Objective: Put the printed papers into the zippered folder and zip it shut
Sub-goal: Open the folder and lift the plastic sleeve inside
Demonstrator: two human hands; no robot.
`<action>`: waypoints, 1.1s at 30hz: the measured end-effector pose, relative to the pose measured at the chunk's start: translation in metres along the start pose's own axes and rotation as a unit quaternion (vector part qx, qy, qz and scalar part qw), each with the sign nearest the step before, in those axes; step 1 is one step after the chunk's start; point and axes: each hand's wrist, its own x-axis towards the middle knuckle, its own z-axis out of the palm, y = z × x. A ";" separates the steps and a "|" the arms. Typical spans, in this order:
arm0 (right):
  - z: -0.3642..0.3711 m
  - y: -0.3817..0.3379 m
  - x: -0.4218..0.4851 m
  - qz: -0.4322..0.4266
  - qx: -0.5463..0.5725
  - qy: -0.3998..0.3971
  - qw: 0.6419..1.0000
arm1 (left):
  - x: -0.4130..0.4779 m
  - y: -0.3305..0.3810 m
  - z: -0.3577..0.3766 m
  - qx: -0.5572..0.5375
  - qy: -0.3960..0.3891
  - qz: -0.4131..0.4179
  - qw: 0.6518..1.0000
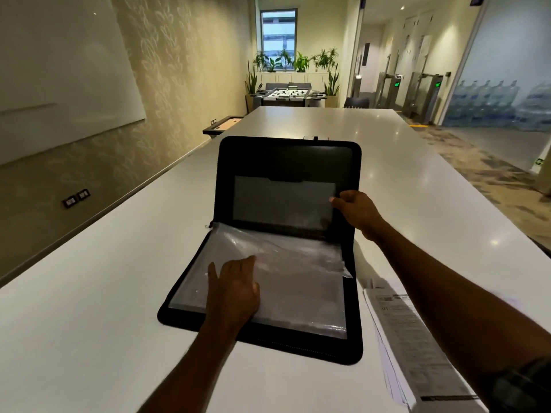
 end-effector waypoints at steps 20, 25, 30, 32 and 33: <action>-0.019 0.046 -0.068 -0.158 -0.269 -0.369 0.875 | 0.019 0.004 -0.003 -0.014 0.100 -0.038 0.994; 0.001 0.040 -0.088 -0.245 -0.186 -0.147 0.940 | 0.051 0.018 -0.018 -0.014 0.118 -0.038 0.992; 0.014 0.011 -0.030 -0.139 -0.083 0.072 0.984 | 0.050 0.049 -0.022 -0.002 0.137 -0.064 0.989; 0.015 0.000 0.005 -0.090 -0.073 0.081 0.990 | 0.033 0.066 -0.011 -0.028 0.128 0.011 0.991; 0.016 -0.003 0.021 -0.066 -0.055 0.081 0.993 | 0.023 0.074 -0.004 -0.043 0.110 0.047 0.992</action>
